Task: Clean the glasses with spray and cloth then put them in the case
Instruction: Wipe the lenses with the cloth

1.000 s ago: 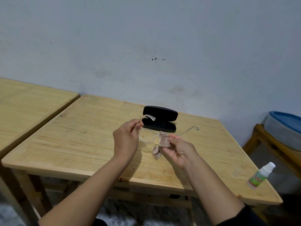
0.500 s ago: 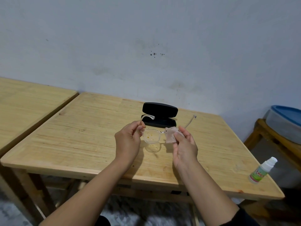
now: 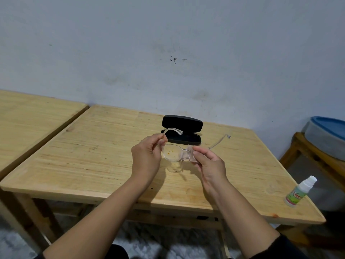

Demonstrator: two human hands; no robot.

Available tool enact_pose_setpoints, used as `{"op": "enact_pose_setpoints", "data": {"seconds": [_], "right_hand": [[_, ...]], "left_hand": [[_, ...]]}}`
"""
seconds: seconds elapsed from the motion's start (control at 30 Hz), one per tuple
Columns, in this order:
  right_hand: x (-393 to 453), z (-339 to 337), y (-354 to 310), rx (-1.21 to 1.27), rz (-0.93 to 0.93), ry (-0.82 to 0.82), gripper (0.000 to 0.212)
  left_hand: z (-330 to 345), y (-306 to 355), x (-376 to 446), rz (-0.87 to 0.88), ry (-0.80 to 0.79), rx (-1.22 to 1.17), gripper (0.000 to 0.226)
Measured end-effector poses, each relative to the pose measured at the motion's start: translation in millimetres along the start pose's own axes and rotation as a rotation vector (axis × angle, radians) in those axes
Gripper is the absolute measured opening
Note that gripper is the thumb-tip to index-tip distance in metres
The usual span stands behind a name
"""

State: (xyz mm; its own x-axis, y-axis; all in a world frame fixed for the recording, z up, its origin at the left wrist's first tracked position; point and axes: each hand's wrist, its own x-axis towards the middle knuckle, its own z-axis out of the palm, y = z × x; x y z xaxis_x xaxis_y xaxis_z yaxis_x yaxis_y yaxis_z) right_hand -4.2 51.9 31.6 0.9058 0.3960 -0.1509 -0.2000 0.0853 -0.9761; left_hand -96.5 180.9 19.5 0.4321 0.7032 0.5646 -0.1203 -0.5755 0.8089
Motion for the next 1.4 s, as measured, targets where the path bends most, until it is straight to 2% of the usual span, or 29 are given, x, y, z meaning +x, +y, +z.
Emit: {"op": "enact_pose_setpoints", "data": {"seconds": [0.13,0.27,0.33,0.43,0.57,0.7,0.77,0.87,0.97,1.07,1.23,1.3,1.4], "right_hand": [[-1.5,-7.2,-6.4,-0.095,0.035,-0.134,0.016],[-5.2,-7.8,-8.8,-0.145,-0.004,-0.172,0.017],[-5.4,-8.3,-6.7,-0.128,-0.027,-0.104,0.018],[-4.5,-7.1,4.5,-0.124,-0.083,0.091,0.018],[-10.7,4.7,10.5,-0.057,-0.181,0.345,0.025],[-10.8,13.7,4.7,0.096,-0.153,0.422,0.020],[-10.4,15.8,-0.9,0.131,-0.143,0.391,0.018],[-11.5,14.5,-7.4,0.180,-0.145,0.238,0.017],[-7.4,8.9,-8.3,0.080,-0.099,0.136,0.011],[-2.9,1.2,-10.0,-0.019,-0.061,0.037,0.016],[-6.5,-7.3,-14.0,-0.194,-0.124,-0.109,0.017],[-11.3,-10.1,-17.3,-0.234,-0.165,-0.141,0.014],[-15.9,-14.4,-18.1,-0.191,-0.190,-0.087,0.013]], "left_hand": [[-4.1,2.9,3.6,-0.031,-0.013,0.012,0.018],[-9.3,2.6,9.6,-0.094,-0.007,-0.017,0.023],[-13.4,0.9,11.9,-0.103,0.006,-0.022,0.025],[-16.0,-0.6,9.5,-0.081,0.007,-0.010,0.023],[-9.4,1.4,-2.6,0.033,0.006,-0.007,0.028],[-0.1,3.5,-12.3,0.149,0.012,-0.007,0.029],[3.5,4.4,-15.2,0.163,0.019,-0.019,0.028],[5.7,5.6,-14.4,0.181,0.038,-0.036,0.026],[4.3,6.8,-10.2,0.192,0.041,-0.023,0.026],[2.0,5.9,-7.8,0.171,0.041,-0.012,0.026],[-3.2,7.5,3.6,0.087,0.062,-0.028,0.023],[-5.3,9.4,6.7,0.054,0.052,-0.035,0.021],[-8.1,6.7,6.9,0.033,0.043,-0.024,0.022]]}}
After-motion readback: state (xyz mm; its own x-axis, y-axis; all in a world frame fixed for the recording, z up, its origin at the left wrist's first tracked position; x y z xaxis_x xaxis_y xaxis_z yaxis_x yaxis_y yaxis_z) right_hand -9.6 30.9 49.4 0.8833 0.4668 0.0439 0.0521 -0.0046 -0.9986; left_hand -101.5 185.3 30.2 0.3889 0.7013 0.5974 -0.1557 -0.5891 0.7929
